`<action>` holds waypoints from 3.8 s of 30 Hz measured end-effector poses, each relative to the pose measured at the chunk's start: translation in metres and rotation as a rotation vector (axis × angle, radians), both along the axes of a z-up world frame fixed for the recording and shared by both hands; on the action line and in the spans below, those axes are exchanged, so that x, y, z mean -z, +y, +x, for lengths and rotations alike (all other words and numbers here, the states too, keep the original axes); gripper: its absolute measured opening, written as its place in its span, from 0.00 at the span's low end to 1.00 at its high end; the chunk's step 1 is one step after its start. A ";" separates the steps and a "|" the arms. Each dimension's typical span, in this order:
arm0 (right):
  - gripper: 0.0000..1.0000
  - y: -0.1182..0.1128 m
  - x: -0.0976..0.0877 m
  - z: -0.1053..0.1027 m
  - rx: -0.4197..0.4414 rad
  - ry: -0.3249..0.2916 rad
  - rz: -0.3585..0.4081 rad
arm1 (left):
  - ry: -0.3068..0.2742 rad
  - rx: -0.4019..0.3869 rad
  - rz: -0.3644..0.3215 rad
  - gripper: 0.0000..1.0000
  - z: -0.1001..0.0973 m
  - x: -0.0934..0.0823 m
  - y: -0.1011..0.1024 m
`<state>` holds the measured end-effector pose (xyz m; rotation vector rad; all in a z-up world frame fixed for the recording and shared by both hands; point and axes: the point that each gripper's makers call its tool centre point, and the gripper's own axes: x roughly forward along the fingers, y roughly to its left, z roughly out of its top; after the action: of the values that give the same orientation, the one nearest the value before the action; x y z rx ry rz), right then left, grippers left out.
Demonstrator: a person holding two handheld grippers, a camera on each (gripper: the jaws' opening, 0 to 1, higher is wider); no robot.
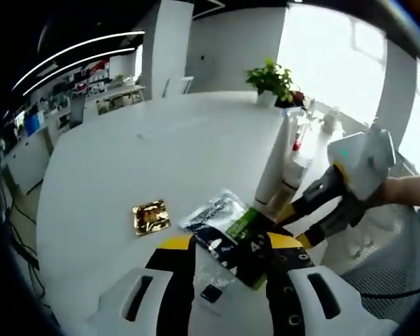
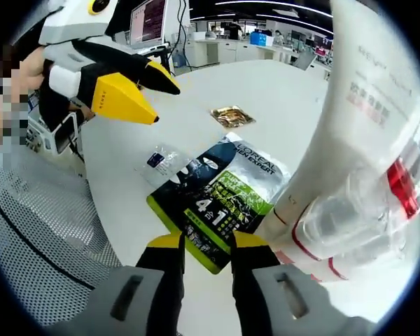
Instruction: Arrange the skincare products in the storage area until every visible bottle or jar stands upright without overlapping.
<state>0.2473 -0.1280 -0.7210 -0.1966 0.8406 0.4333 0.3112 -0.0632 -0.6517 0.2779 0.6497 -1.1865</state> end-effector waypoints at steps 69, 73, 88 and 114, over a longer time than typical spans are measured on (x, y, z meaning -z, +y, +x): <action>0.97 -0.067 -0.156 -0.019 0.165 -0.344 -0.085 | -0.149 -0.064 0.009 0.94 -0.016 -0.064 0.041; 0.99 -0.069 -0.152 -0.019 0.169 -0.326 -0.086 | -0.139 -0.063 0.004 0.96 -0.017 -0.064 0.043; 1.00 -0.070 -0.150 -0.019 0.158 -0.336 -0.092 | -0.163 0.004 0.051 0.97 -0.018 -0.045 0.049; 1.00 -0.077 -0.140 -0.018 0.174 -0.293 -0.080 | -0.084 0.203 0.189 0.65 -0.007 0.020 0.046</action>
<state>0.2296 -0.2048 -0.5811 -0.2522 0.5816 0.2013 0.3044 -0.0173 -0.6721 0.5605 0.6724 -1.3011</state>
